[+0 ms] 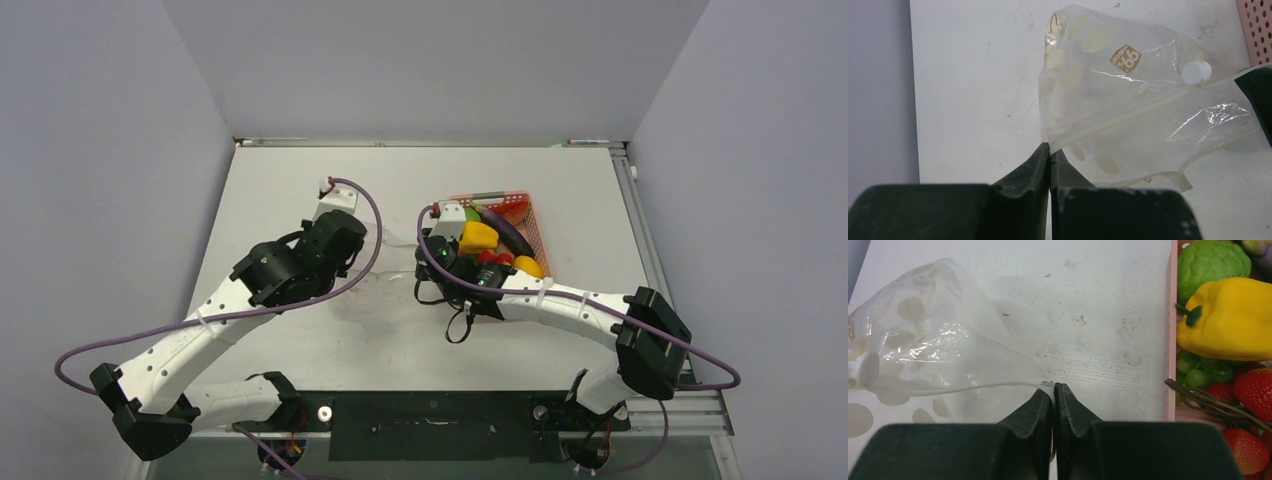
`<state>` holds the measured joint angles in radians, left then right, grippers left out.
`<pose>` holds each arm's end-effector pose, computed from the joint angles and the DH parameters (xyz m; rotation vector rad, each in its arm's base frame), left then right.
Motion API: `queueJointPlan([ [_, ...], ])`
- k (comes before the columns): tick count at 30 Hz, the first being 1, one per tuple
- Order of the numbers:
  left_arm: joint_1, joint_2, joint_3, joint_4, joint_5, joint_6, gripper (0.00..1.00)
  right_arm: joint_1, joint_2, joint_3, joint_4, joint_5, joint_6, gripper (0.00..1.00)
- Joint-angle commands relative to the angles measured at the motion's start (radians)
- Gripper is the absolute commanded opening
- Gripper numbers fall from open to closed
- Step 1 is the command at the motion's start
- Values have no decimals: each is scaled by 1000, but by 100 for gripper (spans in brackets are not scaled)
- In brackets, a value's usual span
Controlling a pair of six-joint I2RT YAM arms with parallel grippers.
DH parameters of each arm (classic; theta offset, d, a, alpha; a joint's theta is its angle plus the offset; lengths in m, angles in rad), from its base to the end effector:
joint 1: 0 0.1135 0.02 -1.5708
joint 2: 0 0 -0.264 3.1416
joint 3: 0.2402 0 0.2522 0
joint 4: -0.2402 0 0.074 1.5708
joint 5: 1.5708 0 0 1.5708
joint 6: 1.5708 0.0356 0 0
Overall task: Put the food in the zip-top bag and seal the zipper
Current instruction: Open the zipper of the food storage bag.
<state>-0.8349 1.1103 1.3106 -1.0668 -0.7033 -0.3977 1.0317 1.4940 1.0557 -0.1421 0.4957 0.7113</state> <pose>0.1488 -0.1301 0.3805 0.1857 2.1896 0.1894 0.1866 0.2789 0.2693 -0.0516 2.1169 0.5254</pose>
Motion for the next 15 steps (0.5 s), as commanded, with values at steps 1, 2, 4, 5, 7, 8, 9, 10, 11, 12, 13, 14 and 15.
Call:
queueJointPlan([
  [1,-6,27,-29,70,-53,20,0,-68,13,-26,59,-108,-25,5],
  [2,-6,31,-37,85,-47,25,0,-78,12,-28,62,-123,-34,5],
  [4,-6,39,-56,119,-35,36,0,-89,9,-37,74,-156,-62,7],
  [5,-6,43,-65,129,-31,41,0,-93,7,-38,81,-176,-81,9],
  [7,-6,55,-85,151,-27,47,0,-96,-2,-40,82,-197,-104,14],
  [8,-6,60,-95,163,-19,52,0,-97,-5,-42,84,-205,-114,16],
  [9,-6,62,-106,177,-7,57,0,-98,-8,-42,84,-210,-120,18],
  [10,-6,63,-114,191,4,59,0,-101,-10,-41,83,-213,-124,19],
  [11,-7,65,-120,202,11,61,0,-102,-11,-40,83,-218,-128,20],
  [12,-7,67,-125,210,13,63,0,-103,-11,-38,80,-219,-133,21],
  [13,-7,69,-128,217,14,64,0,-104,-11,-36,79,-222,-135,22],
  [14,-7,70,-133,224,15,66,0,-106,-12,-34,80,-227,-138,24],
  [15,-6,69,-139,232,20,67,0,-105,-14,-33,83,-231,-142,26],
])
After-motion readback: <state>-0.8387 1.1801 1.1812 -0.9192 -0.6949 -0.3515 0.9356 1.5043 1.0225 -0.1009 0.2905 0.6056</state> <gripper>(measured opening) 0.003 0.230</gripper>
